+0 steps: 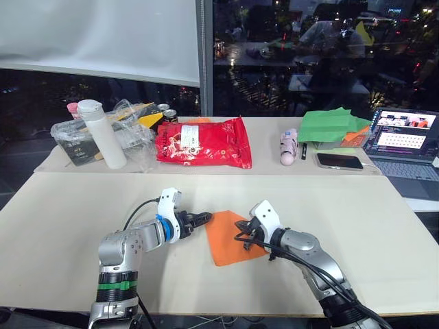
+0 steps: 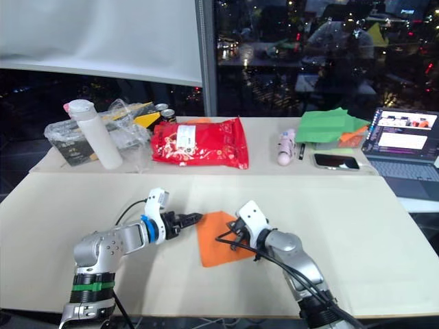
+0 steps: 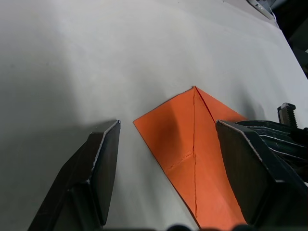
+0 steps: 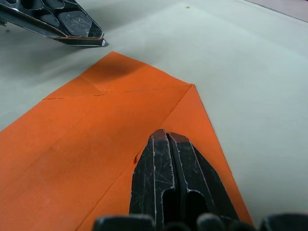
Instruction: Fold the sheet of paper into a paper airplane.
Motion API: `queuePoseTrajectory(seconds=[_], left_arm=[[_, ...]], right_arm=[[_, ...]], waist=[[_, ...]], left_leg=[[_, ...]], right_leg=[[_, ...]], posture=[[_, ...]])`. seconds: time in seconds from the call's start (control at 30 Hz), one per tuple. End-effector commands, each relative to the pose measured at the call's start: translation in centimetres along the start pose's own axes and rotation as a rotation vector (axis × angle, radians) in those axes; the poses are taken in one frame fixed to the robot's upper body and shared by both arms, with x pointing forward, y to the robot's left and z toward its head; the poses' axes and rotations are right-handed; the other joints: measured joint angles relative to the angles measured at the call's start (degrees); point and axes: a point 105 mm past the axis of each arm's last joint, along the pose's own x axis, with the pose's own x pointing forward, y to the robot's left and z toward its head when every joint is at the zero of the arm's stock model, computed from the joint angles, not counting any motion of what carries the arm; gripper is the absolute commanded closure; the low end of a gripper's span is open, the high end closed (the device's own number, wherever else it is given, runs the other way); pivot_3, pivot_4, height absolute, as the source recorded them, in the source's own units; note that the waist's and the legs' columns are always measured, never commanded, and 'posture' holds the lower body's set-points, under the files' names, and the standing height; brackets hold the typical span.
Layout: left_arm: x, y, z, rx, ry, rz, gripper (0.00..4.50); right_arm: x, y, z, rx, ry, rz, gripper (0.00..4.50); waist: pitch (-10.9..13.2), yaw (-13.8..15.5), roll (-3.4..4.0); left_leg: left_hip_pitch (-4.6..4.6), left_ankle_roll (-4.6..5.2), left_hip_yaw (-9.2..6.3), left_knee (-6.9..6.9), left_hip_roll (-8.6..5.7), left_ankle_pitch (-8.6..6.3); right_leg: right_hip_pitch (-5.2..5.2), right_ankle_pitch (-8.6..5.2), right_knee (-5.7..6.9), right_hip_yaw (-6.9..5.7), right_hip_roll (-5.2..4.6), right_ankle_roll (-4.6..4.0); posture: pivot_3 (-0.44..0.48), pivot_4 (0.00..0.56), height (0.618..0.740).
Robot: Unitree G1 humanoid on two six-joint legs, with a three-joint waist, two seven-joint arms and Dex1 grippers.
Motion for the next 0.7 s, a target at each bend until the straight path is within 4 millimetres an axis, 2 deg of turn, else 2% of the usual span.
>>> queuePoseTrajectory(seconds=[0.03,0.2,0.4,0.5,0.57,0.6,0.67,0.7], left_arm=[[0.9,-1.0,-0.7,-0.021,0.041,-0.046,1.15],[1.0,-1.7,-0.6,-0.082,0.046,-0.089,1.15],[-0.2,-1.1,-0.9,-0.139,0.088,-0.074,1.15],[-1.4,0.2,0.6,-0.301,0.041,-0.054,1.15],[-1.8,0.2,1.5,-0.347,0.021,-0.059,1.15],[-1.8,0.1,1.5,-0.372,0.051,-0.068,1.15],[-1.5,0.8,-0.6,-0.404,0.254,-0.047,1.15],[-1.5,0.8,-1.0,-0.438,0.307,-0.068,1.15]], right_arm=[[-0.3,0.2,-0.3,0.004,0.011,-0.005,4.5],[-0.5,0.2,-0.4,0.008,0.014,-0.015,4.5],[-0.5,0.4,-0.4,0.011,0.016,-0.018,4.5],[-0.4,0.5,-0.5,0.014,0.015,-0.019,4.5],[-0.3,0.5,-0.5,0.016,0.014,-0.02,4.5],[-0.3,0.5,-0.5,0.017,0.013,-0.023,4.5],[-0.2,0.4,-0.5,0.022,0.013,-0.031,4.5],[-0.2,0.4,-0.5,0.025,0.012,-0.033,4.5]], waist=[[0.0,0.1,0.0],[0.0,0.2,0.0],[0.0,-0.1,-0.01],[0.0,-0.2,-0.02],[0.0,-0.2,-0.04],[0.0,-0.2,-0.05],[0.0,-0.2,-0.07],[0.0,-0.2,-0.08]], left_leg=[[0.0,0.0,0.0,0.0,0.0,0.0],[-0.02,0.0,0.0,0.0,-0.02,0.0],[-0.01,0.0,-0.01,0.0,-0.01,0.0],[0.01,0.0,-0.03,-0.01,0.0,0.0],[0.0,0.0,-0.05,-0.01,-0.01,0.0],[-0.01,0.0,-0.06,-0.01,-0.01,0.0],[-0.03,-0.01,-0.08,-0.01,-0.02,0.0],[-0.01,-0.01,-0.09,-0.01,-0.03,0.0]], right_leg=[[0.0,0.0,-0.01,0.0,0.0,0.0],[0.03,0.0,-0.07,0.0,-0.02,0.0],[0.03,-0.01,-0.07,-0.01,-0.01,0.01],[0.02,-0.01,-0.06,-0.02,-0.01,0.01],[-0.01,-0.01,-0.05,-0.03,0.0,0.02],[-0.03,-0.01,-0.05,-0.05,0.0,0.03],[-0.04,-0.01,-0.07,-0.06,0.0,0.03],[-0.02,-0.01,-0.06,-0.06,0.0,0.03]], posture=[[0.0,0.15,0.719],[0.0,0.15,0.719],[0.0,0.15,0.719],[0.0,0.15,0.719],[0.0,0.15,0.719],[0.0,0.15,0.719],[0.0,0.15,0.719],[0.0,0.15,0.719]])
